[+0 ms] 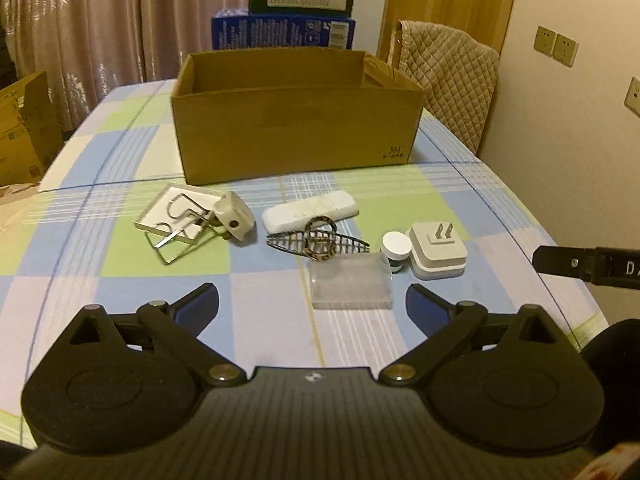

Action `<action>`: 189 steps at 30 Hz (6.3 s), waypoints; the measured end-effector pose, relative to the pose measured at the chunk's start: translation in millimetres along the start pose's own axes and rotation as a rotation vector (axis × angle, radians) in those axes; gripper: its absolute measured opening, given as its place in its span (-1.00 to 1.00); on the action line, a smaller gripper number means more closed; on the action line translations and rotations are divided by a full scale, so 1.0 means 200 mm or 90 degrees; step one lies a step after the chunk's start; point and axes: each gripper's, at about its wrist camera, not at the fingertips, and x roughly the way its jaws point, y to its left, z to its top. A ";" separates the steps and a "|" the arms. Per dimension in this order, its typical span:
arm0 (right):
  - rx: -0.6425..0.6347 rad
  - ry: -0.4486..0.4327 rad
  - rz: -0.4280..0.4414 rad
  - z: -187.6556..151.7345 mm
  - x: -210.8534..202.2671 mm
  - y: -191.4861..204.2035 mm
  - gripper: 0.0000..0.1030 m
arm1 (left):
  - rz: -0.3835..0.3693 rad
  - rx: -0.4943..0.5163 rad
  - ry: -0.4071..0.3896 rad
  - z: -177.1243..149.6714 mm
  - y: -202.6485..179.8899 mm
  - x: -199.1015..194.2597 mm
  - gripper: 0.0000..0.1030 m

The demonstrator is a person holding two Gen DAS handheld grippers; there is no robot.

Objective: Organize rigid objects
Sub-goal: 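Grasp the clear plastic container with the left tool while the right tool approaches the white plug adapter, then close the right tool on the white plug adapter while the left tool holds the container, then lift both held items and carry them over the cardboard box, then open the left tool to drop the container while the right tool releases the plug adapter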

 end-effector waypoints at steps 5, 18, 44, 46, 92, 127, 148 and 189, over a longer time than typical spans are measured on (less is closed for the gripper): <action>0.007 0.010 -0.002 0.01 0.06 -0.03 0.54 | -0.014 0.005 0.008 0.00 -0.03 0.11 0.92; 0.030 0.034 -0.009 0.04 0.24 -0.11 0.54 | -0.036 0.024 0.042 -0.01 -0.10 0.41 0.94; -0.031 0.072 0.006 0.03 0.48 -0.02 0.54 | -0.013 0.032 0.063 -0.06 0.07 0.45 0.32; -0.044 0.076 0.008 0.02 0.52 0.00 0.54 | -0.001 0.019 0.057 -0.06 0.12 0.44 0.32; -0.112 0.057 -0.046 0.00 0.57 0.10 0.21 | 0.008 -0.003 0.053 -0.05 0.17 0.35 0.32; -0.137 -0.020 0.013 0.12 0.09 0.37 0.21 | 0.008 -0.018 -0.044 0.14 0.17 -0.13 0.32; -0.130 -0.013 0.040 0.28 0.18 0.38 0.21 | -0.008 -0.019 -0.047 0.31 0.22 -0.09 0.32; -0.121 0.045 0.074 1.11 1.16 0.45 0.21 | 0.020 0.035 0.009 1.18 0.50 0.85 0.32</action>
